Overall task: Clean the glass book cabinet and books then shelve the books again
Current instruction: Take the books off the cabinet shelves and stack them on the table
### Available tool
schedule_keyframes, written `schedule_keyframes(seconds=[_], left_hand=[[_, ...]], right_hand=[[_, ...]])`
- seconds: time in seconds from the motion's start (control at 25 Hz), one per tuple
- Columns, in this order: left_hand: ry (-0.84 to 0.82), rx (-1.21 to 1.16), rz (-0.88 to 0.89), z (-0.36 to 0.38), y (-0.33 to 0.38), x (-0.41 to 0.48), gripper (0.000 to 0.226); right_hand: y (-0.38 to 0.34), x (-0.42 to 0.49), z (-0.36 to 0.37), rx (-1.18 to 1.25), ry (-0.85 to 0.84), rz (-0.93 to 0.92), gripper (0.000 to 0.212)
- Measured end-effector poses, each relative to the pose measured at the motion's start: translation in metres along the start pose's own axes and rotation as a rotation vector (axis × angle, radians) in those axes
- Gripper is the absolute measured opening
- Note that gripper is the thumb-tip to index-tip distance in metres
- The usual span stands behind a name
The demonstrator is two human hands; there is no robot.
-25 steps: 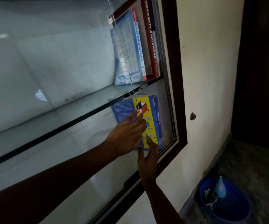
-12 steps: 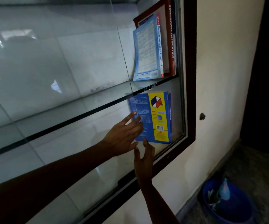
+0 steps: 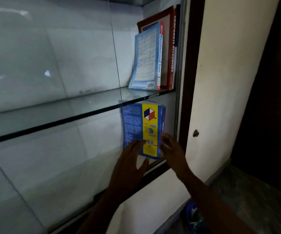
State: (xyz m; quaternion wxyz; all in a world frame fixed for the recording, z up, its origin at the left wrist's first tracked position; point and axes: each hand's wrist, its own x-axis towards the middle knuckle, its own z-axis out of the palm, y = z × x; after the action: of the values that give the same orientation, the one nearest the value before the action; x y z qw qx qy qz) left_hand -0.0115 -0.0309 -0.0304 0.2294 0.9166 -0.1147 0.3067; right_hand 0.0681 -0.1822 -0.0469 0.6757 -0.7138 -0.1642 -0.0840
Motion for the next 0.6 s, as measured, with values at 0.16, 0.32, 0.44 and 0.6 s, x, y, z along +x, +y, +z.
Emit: schedule_keyframes(seconds=[0.16,0.32,0.44,0.6], left_hand=[[0.183,-0.553,-0.501,0.049,0.013,0.014,0.049],[0.211,-0.797,-0.655,0.064,0.006,0.040,0.063],[0.260,-0.915,-0.666,0.072,0.008,0.061,0.061],[0.551,-0.874,-0.796,0.087,0.000,0.059,0.057]], right_hand=[[0.002,0.052,-0.002,-0.070,-0.031,0.046,0.038],[0.036,0.069,0.007,-0.186,-0.079,0.002,0.048],[0.025,0.076,-0.005,-0.169,-0.473,0.016,0.039],[0.016,0.096,-0.016,-0.111,-0.560,-0.023,0.039]])
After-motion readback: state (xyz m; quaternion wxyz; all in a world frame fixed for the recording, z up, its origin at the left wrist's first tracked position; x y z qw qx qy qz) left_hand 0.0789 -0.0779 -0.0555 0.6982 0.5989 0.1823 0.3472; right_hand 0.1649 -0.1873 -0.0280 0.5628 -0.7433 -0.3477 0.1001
